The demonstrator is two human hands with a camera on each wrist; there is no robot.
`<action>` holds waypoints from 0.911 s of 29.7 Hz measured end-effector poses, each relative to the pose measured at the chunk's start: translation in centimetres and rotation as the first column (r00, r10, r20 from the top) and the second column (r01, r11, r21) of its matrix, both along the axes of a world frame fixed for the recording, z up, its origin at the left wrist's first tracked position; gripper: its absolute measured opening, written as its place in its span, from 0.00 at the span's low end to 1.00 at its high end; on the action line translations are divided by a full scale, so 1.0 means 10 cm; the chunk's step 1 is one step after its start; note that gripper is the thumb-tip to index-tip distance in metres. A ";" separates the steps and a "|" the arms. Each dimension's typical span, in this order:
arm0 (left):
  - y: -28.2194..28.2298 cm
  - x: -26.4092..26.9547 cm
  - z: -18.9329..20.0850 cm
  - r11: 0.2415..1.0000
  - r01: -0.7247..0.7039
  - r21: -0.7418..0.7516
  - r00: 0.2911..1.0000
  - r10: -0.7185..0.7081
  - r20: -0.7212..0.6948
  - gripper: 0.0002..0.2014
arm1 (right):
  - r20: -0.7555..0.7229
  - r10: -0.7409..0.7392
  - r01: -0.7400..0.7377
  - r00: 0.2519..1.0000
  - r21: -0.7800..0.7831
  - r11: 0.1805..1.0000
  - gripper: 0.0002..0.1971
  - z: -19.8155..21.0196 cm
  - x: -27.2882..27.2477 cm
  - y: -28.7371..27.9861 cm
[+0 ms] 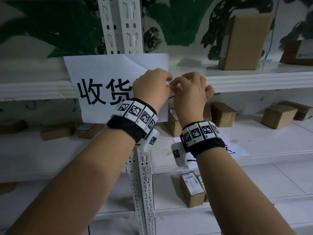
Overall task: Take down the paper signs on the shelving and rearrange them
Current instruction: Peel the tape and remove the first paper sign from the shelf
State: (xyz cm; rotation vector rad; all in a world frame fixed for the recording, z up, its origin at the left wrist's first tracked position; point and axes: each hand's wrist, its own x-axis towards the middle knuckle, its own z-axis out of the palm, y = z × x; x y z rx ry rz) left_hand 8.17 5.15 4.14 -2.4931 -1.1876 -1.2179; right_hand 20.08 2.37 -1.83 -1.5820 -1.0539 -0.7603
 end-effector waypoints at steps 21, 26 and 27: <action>-0.02 0.00 -0.02 0.999 -0.021 0.029 0.997 0.023 -0.076 0.18 | 0.046 0.007 -0.002 0.999 -0.104 0.995 0.06 0.06 0.05 -0.10; -0.03 0.01 0.01 0.999 -0.036 0.022 0.996 0.038 -0.086 0.15 | 0.040 0.067 -0.061 0.997 -0.138 0.989 0.07 0.07 0.09 -0.18; -0.03 0.00 0.01 0.999 -0.033 0.021 0.996 0.035 -0.083 0.14 | 0.033 0.072 -0.067 0.997 -0.135 0.989 0.09 0.07 0.08 -0.19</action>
